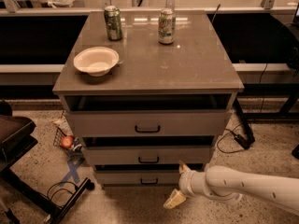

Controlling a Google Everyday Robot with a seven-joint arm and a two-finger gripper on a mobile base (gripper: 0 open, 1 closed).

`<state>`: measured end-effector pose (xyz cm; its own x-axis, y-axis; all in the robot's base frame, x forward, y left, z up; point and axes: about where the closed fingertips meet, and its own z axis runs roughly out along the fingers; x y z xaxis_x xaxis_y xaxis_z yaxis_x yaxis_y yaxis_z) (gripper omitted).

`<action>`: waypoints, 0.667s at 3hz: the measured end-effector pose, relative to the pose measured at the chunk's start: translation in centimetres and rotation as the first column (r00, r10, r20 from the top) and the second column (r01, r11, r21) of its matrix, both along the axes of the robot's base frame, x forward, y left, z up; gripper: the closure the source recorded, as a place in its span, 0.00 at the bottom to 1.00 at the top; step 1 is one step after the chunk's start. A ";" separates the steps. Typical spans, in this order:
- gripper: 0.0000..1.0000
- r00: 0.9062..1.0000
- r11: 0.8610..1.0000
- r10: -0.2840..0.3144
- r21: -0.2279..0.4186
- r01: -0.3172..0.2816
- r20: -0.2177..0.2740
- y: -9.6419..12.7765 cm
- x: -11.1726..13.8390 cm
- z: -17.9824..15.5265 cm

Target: Open bottom drawer

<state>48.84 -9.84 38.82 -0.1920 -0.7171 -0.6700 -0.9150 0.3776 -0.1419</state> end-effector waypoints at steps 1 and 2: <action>0.00 1.000 1.000 0.002 -0.006 -0.003 -0.016 0.4 0.2 -1.0; 0.00 0.998 1.000 0.026 -0.006 -0.027 -0.065 0.8 0.7 -4.6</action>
Offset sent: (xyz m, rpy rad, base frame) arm 0.0143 0.0084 -0.1142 0.0044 0.1598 0.0435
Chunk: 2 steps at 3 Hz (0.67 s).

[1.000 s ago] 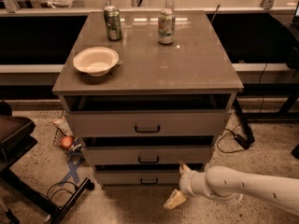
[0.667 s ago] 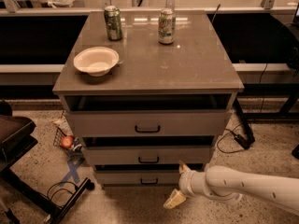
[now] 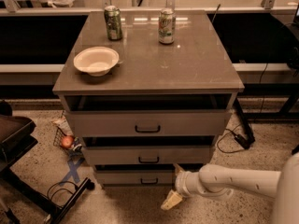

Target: Open bottom drawer

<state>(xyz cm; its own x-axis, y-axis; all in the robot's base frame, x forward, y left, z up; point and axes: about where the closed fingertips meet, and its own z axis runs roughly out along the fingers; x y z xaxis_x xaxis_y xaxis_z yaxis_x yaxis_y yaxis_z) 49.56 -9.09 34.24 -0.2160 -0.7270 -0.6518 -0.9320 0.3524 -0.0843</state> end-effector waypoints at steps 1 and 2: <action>0.00 0.998 1.000 0.017 0.015 -0.016 -0.052 -0.1 0.2 -4.4; 0.00 0.996 0.999 0.022 0.028 -0.019 -0.090 -0.6 0.6 -7.8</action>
Offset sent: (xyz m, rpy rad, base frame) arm 0.0093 -0.0138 -0.1034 0.0326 0.1188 0.0242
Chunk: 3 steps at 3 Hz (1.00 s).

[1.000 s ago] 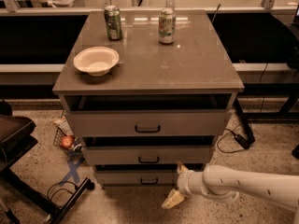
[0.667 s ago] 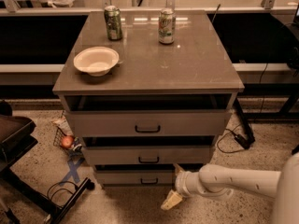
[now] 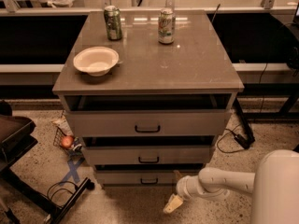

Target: Open bottom drawer

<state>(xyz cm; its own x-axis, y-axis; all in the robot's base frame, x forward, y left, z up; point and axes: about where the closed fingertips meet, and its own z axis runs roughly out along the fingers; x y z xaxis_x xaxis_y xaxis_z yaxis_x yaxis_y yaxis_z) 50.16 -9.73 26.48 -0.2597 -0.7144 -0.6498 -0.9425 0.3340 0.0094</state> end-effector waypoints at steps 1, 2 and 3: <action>0.00 1.000 1.000 -0.003 0.005 0.003 -0.012 -0.3 0.3 -1.3; 0.00 1.000 0.999 0.015 -0.033 -0.016 -0.026 -0.8 2.3 -2.7; 0.00 0.999 0.999 0.011 -0.030 -0.012 -0.033 -1.2 2.9 -3.6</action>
Offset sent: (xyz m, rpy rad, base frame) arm 0.0405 -0.0146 -0.0360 -0.0695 0.0332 0.0299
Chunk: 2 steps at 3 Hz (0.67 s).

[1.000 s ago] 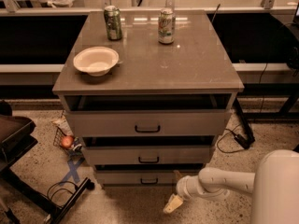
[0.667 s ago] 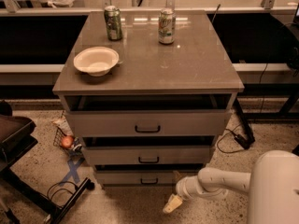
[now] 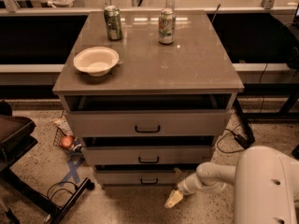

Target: Open bottom drawer

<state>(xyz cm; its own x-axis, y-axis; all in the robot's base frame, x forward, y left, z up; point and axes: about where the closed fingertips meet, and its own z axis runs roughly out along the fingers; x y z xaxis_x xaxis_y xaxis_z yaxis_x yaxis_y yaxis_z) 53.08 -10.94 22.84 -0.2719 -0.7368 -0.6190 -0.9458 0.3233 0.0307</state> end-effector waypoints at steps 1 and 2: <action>0.00 1.000 1.000 -0.012 0.006 0.012 0.005 -0.9 1.1 -0.7; 0.00 1.000 0.999 -0.023 0.029 0.022 0.014 -1.9 3.1 -1.4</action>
Offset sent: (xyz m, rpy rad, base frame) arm 0.0412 -0.0319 -0.0118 0.0295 -0.0407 -0.0456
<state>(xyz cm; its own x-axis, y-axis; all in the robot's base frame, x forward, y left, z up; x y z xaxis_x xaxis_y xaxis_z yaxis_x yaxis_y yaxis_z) 56.20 -12.81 21.41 -0.2789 -0.7123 -0.6441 -0.9388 0.3435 0.0266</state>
